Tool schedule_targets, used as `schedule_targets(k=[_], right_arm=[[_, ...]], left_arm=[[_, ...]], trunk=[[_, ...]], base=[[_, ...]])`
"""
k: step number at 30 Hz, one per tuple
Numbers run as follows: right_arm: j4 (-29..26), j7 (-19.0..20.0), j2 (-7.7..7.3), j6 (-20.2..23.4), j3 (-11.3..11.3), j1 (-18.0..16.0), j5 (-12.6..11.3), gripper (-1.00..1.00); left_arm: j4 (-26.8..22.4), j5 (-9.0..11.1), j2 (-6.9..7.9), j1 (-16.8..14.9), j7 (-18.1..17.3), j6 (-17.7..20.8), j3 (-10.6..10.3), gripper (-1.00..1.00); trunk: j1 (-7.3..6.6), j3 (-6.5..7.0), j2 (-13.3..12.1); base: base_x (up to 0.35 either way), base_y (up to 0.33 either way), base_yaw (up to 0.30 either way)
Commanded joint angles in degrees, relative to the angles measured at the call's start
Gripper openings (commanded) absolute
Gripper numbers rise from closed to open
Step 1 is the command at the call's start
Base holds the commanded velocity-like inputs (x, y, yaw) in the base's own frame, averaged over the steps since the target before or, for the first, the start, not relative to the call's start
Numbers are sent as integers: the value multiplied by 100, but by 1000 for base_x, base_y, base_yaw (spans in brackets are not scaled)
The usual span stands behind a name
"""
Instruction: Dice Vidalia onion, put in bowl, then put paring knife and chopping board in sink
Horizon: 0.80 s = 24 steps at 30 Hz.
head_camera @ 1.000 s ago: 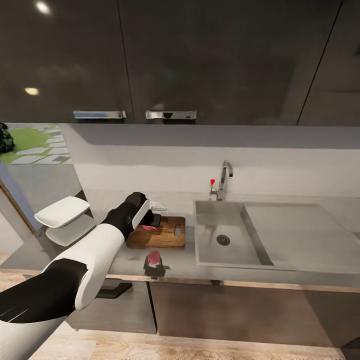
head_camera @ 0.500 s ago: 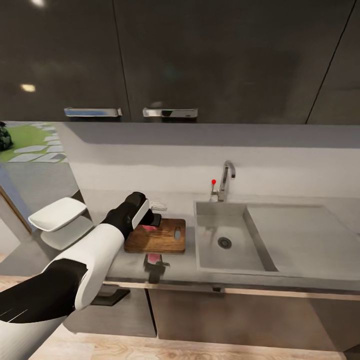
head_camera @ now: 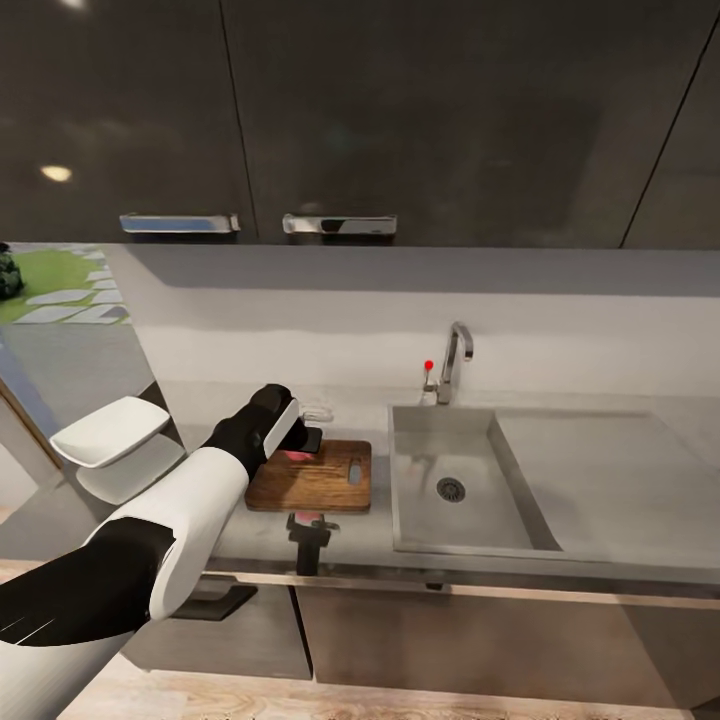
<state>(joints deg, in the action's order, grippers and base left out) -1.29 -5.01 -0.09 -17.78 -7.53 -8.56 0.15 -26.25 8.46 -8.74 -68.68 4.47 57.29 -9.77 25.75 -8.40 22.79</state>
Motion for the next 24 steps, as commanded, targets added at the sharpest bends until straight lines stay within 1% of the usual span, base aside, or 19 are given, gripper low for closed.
schedule_targets(k=[1, 24], right_arm=[[6, 0, 0, -24, -29, -5, 2, 100], [6, -17, 15, -24, -29, -5, 2, 100]], left_arm=[[-1, 59, 4, -5, 45, 19, -33, -100], [15, 59, 1, -5, 45, 28, -33, -100]], trunk=[[3, -20, 12], [3, -223, 12]], base=[[0, 0, 0], [0, 0, 0]])
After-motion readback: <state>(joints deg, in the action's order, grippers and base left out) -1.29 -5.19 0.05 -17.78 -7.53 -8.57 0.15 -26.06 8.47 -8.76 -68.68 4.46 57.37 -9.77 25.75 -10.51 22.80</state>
